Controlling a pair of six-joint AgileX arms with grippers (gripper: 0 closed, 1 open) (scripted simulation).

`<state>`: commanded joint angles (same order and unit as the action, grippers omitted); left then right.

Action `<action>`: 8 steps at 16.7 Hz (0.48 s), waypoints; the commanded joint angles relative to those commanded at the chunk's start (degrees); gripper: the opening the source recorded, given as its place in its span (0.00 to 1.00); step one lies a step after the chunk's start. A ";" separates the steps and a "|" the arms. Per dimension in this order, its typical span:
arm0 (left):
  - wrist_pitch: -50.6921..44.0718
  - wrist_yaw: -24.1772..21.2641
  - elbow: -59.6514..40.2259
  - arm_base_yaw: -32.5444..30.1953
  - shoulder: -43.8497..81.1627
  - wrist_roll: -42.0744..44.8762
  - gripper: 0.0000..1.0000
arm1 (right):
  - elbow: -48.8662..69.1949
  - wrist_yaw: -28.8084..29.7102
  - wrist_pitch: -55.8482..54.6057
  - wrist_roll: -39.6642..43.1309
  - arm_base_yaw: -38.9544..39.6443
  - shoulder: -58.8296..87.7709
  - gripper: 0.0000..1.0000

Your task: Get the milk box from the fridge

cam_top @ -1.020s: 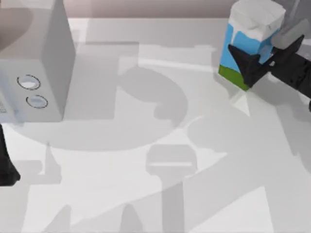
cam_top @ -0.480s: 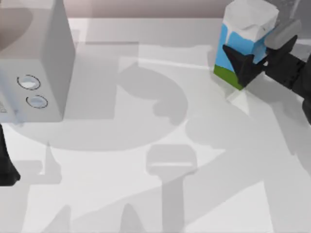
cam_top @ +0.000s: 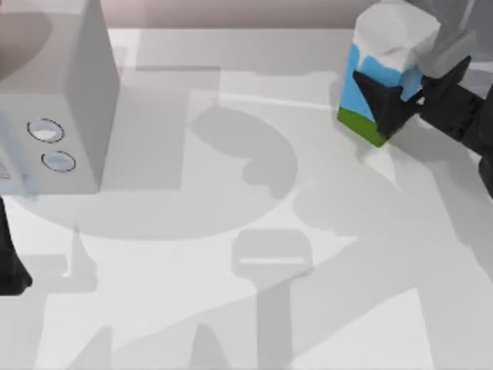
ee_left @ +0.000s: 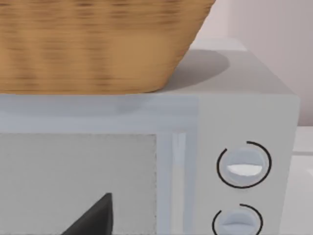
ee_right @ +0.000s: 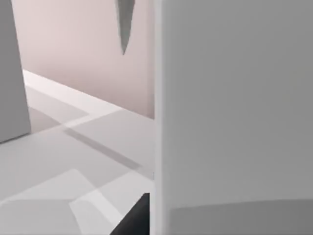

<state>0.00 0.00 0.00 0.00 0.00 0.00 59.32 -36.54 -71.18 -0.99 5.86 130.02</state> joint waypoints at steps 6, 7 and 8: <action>0.00 0.00 0.00 0.00 0.00 0.00 1.00 | 0.00 0.00 0.00 0.00 0.00 0.00 1.00; 0.00 0.00 0.00 0.00 0.00 0.00 1.00 | 0.00 0.00 0.00 0.00 0.00 0.00 1.00; 0.00 0.00 0.00 0.00 0.00 0.00 1.00 | 0.00 0.00 0.00 0.00 0.00 0.00 1.00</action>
